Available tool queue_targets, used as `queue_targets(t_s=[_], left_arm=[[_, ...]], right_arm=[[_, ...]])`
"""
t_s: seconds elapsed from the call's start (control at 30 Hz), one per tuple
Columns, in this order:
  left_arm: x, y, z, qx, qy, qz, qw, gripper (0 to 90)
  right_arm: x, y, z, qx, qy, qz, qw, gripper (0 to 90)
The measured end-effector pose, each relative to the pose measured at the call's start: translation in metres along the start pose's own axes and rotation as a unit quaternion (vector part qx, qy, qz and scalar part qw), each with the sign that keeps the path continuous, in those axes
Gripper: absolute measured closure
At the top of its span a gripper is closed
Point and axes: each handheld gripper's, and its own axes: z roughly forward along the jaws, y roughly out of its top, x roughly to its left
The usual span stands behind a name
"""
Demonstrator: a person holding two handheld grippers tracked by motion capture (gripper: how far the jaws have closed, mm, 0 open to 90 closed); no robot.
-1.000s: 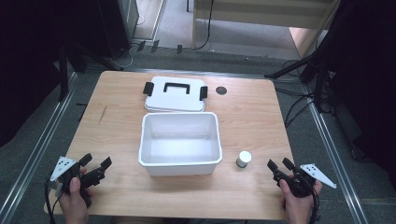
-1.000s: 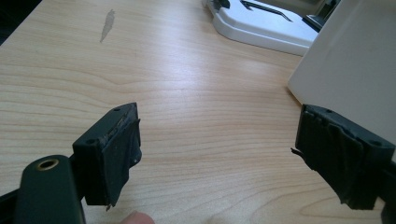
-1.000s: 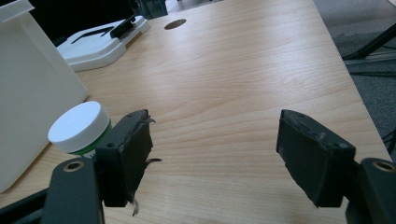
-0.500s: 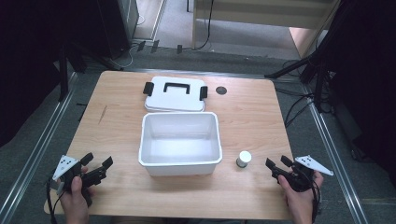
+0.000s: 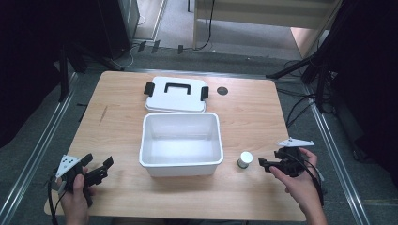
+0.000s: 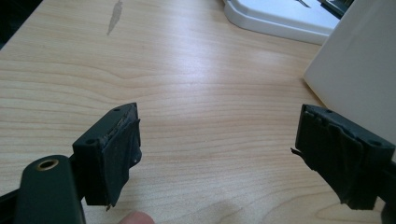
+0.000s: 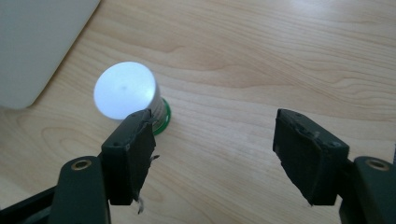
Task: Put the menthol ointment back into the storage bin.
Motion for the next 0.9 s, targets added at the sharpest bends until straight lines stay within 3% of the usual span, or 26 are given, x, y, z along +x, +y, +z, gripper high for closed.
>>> queue_targets(t_s=[0.27, 0.5, 0.77, 0.9], left_arm=[[-0.006, -0.001, 0.000, 0.000, 0.016, 0.027, 0.9995, 14.4], [-0.012, -0.002, 0.000, 0.010, 0.019, 0.051, 0.9985, 14.5], [-0.011, -0.002, 0.000, 0.009, 0.018, 0.050, 0.9985, 14.4], [-0.012, -0.002, 0.000, 0.009, 0.022, 0.051, 0.9984, 14.4]], right_arm=[[0.014, 0.024, 0.011, 0.083, 0.003, -0.039, 0.9958, 28.9], [0.025, 0.036, 0.023, 0.161, 0.015, -0.061, 0.9850, 25.8], [0.029, 0.049, 0.028, 0.196, 0.022, -0.064, 0.9782, 25.5], [0.031, 0.056, 0.029, 0.219, 0.019, -0.068, 0.9732, 25.3]])
